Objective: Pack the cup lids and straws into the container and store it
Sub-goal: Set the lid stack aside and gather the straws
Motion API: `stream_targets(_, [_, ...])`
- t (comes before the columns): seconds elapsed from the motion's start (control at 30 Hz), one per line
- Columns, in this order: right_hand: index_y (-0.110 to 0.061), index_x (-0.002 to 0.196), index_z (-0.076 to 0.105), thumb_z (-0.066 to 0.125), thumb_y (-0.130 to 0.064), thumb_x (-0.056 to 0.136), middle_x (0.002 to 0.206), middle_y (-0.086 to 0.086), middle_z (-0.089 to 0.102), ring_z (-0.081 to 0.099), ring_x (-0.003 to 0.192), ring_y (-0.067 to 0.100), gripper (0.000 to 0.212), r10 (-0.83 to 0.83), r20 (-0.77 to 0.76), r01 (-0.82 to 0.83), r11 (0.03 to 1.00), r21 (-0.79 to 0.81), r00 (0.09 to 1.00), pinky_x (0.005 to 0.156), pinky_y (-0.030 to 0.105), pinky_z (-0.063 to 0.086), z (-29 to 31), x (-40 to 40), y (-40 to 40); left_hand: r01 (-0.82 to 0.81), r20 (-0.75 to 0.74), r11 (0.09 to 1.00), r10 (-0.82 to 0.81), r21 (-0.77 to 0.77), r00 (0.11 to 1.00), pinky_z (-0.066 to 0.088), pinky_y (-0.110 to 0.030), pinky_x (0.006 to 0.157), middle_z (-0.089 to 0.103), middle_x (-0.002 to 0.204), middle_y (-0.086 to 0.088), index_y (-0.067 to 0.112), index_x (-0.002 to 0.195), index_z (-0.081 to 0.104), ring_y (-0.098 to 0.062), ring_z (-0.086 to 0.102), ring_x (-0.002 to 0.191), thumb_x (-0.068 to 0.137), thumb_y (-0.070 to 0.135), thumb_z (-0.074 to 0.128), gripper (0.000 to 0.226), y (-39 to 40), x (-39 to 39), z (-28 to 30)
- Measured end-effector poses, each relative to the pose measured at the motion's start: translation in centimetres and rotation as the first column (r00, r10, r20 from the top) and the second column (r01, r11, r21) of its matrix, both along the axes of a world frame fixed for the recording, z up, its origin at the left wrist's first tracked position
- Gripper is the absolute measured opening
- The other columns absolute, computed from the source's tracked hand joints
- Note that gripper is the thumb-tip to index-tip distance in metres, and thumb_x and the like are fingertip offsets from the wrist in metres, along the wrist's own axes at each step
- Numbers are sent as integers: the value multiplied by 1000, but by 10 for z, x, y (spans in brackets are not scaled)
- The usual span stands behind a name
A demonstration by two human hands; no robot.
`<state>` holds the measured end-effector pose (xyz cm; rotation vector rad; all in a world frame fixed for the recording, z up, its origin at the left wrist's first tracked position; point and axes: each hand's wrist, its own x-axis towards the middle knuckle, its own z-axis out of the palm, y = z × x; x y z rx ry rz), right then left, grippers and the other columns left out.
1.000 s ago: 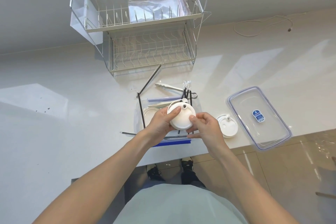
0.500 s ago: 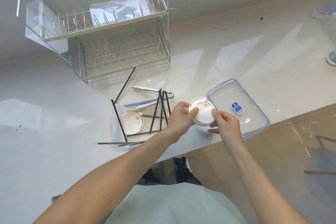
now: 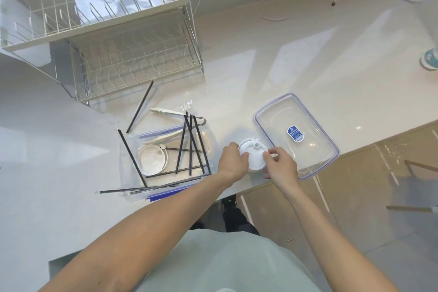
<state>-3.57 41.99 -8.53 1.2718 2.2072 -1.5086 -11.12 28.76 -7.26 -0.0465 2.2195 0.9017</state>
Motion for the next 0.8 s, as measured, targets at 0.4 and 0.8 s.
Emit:
stream_targets(0.4, [-18, 102, 65, 63, -31, 96, 98, 6, 72, 70, 93, 33, 14, 61, 55, -61, 998, 5, 997, 85, 54, 59, -6, -14, 10, -21, 39, 1000, 21, -19, 999, 52, -44, 95, 46, 134, -11, 18, 139, 44, -32, 60, 108, 102, 27, 55, 40, 4, -3, -7])
stream_targets(0.8, [-18, 122, 62, 57, -32, 98, 116, -1, 63, 61, 97, 20, 28, 187, -87, -136, 903, 408, 979, 81, 35, 45, 43, -44, -32, -51, 44, 976, 42, 213, 998, 52, -28, 69, 64, 109, 1, 16, 130, 58, -19, 65, 92, 91, 35, 62, 44, -28, -25, 32])
